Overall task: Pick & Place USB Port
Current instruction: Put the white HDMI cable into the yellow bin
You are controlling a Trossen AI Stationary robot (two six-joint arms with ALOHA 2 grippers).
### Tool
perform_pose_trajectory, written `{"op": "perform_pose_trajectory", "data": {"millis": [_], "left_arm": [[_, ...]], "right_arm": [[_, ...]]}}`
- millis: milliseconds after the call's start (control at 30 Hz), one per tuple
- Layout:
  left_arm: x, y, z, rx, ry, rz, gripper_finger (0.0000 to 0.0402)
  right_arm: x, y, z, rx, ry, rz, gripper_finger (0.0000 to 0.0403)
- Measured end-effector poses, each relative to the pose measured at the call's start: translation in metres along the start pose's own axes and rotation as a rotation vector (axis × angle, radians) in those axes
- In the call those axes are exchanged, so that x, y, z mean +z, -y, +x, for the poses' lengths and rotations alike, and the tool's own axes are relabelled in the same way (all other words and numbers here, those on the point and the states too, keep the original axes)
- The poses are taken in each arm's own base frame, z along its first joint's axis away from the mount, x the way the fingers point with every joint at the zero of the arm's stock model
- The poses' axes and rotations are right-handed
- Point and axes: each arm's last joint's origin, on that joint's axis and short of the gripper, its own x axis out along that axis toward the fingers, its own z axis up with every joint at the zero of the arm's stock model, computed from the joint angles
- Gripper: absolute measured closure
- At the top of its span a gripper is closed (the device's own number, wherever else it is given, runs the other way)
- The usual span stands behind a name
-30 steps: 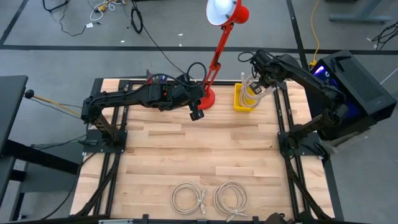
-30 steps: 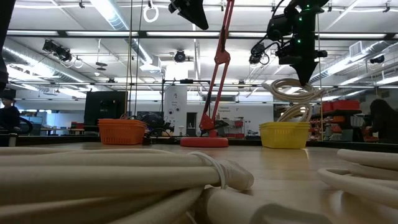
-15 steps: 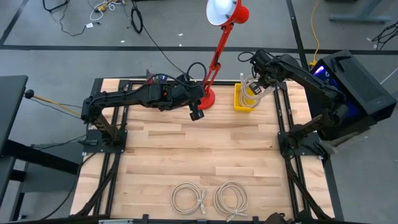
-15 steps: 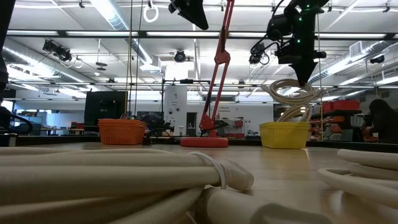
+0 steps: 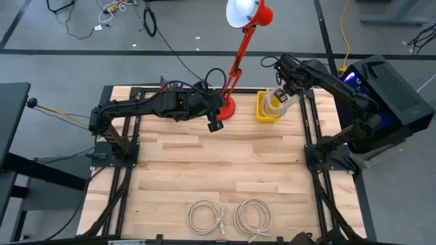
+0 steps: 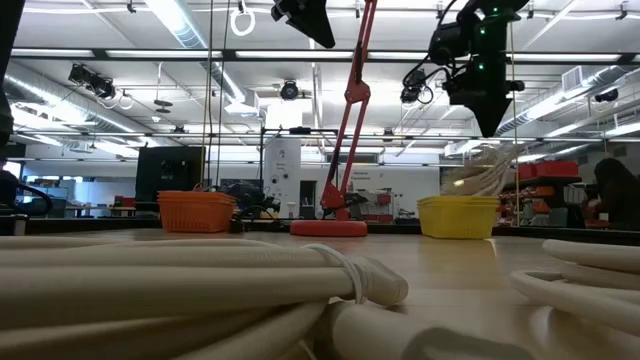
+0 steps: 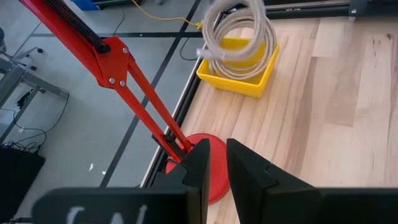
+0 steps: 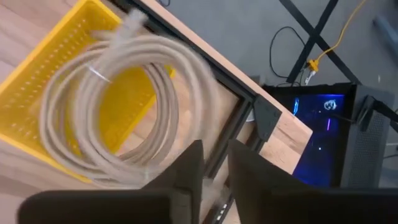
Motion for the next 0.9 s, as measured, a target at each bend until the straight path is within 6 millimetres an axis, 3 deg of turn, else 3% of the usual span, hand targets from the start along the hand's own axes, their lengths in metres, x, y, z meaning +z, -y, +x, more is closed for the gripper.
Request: {"op": "perform_pose_trajectory", "data": {"millis": [300, 600, 733, 900], "left_arm": [[0.0, -0.001, 0.0, 0.002, -0.001, -0.001, 0.0344], [-0.001, -0.008, 0.004, 0.018, -0.01, -0.011, 0.0344], [-0.003, -0.013, 0.007, 0.03, -0.027, -0.003, 0.0344], [-0.008, -0.021, 0.01, 0.044, -0.075, 0.006, 0.0344]], "right_arm": [[0.001, 0.002, 0.001, -0.012, 0.01, 0.008, 0.0276], [0.002, -0.007, -0.002, 0.044, 0.024, -0.016, 0.028], [0.0, -0.023, -0.008, 0.239, 0.015, -0.043, 0.0282], [-0.01, -0.063, -0.026, 0.447, 0.011, -0.168, 0.0282]]}}
